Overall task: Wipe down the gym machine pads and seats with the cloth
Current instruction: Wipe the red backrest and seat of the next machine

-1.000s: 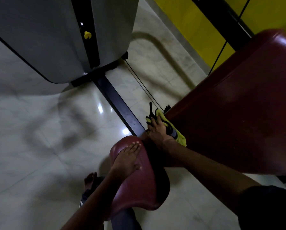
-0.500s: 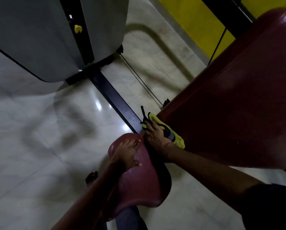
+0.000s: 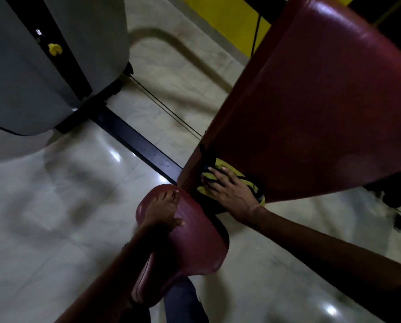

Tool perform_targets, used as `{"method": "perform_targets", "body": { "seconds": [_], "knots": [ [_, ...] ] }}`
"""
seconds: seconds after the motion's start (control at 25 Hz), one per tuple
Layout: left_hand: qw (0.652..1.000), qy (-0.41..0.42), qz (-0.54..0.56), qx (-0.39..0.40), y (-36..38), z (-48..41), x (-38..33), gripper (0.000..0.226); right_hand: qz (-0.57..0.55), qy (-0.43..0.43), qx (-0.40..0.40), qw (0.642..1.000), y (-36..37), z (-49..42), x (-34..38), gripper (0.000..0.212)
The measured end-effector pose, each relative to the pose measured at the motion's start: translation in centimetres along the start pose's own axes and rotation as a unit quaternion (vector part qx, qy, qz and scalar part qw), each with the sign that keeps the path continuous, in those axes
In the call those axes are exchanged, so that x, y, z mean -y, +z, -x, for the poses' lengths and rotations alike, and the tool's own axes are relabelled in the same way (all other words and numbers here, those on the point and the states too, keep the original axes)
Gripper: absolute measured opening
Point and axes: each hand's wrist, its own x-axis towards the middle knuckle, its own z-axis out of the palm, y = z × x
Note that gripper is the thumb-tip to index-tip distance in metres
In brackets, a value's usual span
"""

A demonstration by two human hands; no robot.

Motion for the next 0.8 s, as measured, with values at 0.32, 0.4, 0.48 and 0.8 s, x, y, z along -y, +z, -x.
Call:
{"method": "perform_targets", "body": {
  "seconds": [0.32,0.4,0.48,0.8],
  "knots": [
    [0.942,0.026,0.287,-0.174,-4.4,0.3,-0.6,0.046,-0.065,0.224,-0.088,0.968,-3.5,3.5,-1.1,0.071],
    [0.920,0.067,0.326,-0.208,-7.7,0.5,-1.8,0.045,-0.090,0.268,-0.099,0.954,-4.3,4.1,-1.0,0.084],
    [0.898,0.106,0.354,-0.238,-11.4,0.6,-3.1,0.047,-0.103,0.316,-0.123,0.935,-4.9,4.0,-0.8,0.088],
    [0.850,0.228,0.366,-0.303,-18.8,0.2,-7.4,0.051,-0.221,0.525,-0.316,0.759,-8.7,4.1,-2.2,0.087]
  ]
}}
